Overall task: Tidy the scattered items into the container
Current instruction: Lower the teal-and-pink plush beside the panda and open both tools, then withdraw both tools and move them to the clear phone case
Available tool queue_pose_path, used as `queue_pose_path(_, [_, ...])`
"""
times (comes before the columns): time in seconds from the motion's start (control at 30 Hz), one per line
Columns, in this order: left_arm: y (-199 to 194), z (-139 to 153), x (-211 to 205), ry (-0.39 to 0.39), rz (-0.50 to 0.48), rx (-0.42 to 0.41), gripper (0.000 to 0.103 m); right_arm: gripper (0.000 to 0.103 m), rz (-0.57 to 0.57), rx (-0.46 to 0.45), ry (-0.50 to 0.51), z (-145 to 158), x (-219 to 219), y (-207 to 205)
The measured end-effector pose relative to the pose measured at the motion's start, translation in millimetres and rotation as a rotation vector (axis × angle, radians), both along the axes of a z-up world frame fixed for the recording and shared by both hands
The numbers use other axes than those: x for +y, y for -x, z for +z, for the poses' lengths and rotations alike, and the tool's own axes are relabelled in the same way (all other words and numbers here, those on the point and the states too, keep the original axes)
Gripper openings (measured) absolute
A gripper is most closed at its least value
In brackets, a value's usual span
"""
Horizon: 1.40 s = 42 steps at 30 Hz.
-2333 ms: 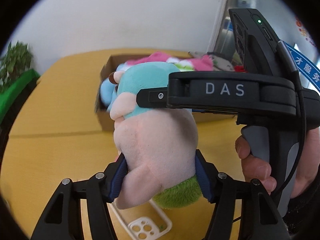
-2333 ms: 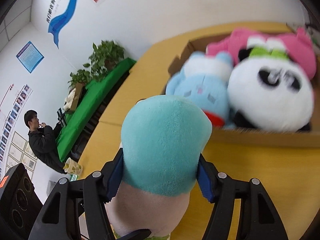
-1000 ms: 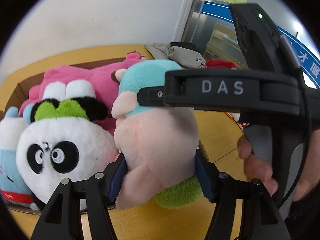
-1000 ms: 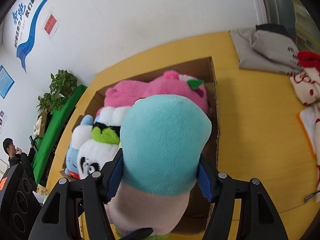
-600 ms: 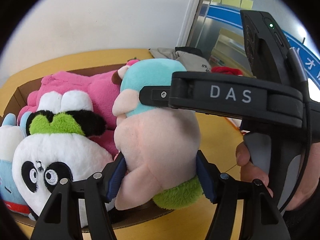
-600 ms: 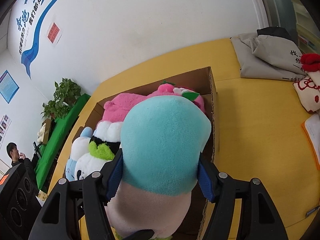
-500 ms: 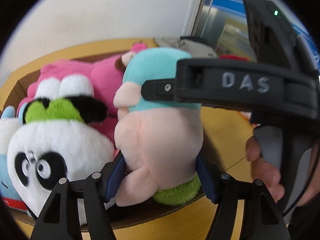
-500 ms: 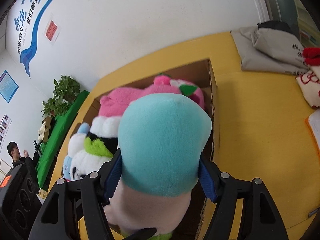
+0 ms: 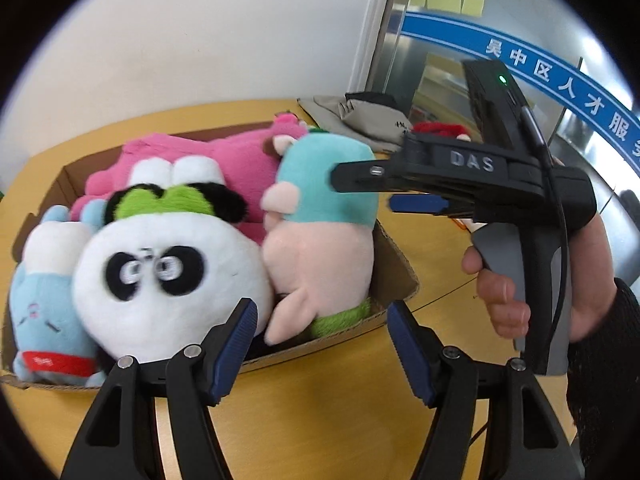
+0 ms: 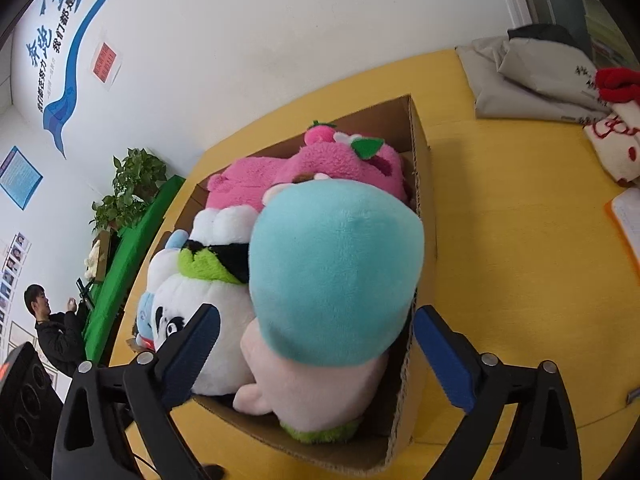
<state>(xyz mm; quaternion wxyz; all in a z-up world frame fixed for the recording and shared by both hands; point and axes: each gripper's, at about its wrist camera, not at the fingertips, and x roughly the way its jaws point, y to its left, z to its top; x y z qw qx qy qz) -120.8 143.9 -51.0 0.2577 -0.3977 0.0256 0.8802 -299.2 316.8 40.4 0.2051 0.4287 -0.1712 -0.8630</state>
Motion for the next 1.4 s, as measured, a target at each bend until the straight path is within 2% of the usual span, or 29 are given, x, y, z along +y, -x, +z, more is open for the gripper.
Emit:
queue_pose_path(0.17, [-19, 15, -45, 0.022, 0.067, 0.031, 0.068, 0.103, -0.059, 0.063, -0.036, 22, 6, -26])
queue_pose_path(0.4, [-44, 28, -101, -0.015, 0.132, 0.039, 0.068, 0.103, -0.039, 0.087, -0.070, 39, -20, -55])
queue_pose_path(0.57, [-69, 28, -138, -0.012, 0.152, 0.057, 0.068, 0.103, 0.019, 0.107, -0.080, 48, -45, -83])
queue_pose_path(0.67, [-90, 22, -171, 0.009, 0.163, 0.046, 0.068, 0.103, 0.082, 0.130, -0.119, 50, -67, -108])
queue_pose_path(0.8, [-116, 8, -213, 0.070, 0.193, 0.023, 0.068, 0.103, 0.134, 0.165, -0.226, 43, -91, -136])
queue_pose_path(0.9, [-130, -3, -245, 0.057, 0.235, -0.017, 0.068, 0.103, 0.118, 0.179, -0.294, 38, -99, -145])
queue_pose_path(1.03, [-142, -17, -278, 0.038, 0.290, -0.046, 0.068, 0.103, 0.108, 0.164, -0.264, 38, -107, -152])
queue_pose_path(1.17, [-150, -32, -298, 0.026, 0.313, -0.079, 0.068, 0.103, 0.189, 0.152, -0.257, 27, -142, -173])
queue_pose_path(1.4, [-146, -71, -312, -0.009, 0.322, -0.193, 0.068, 0.103, 0.384, 0.067, -0.254, -39, -248, -221])
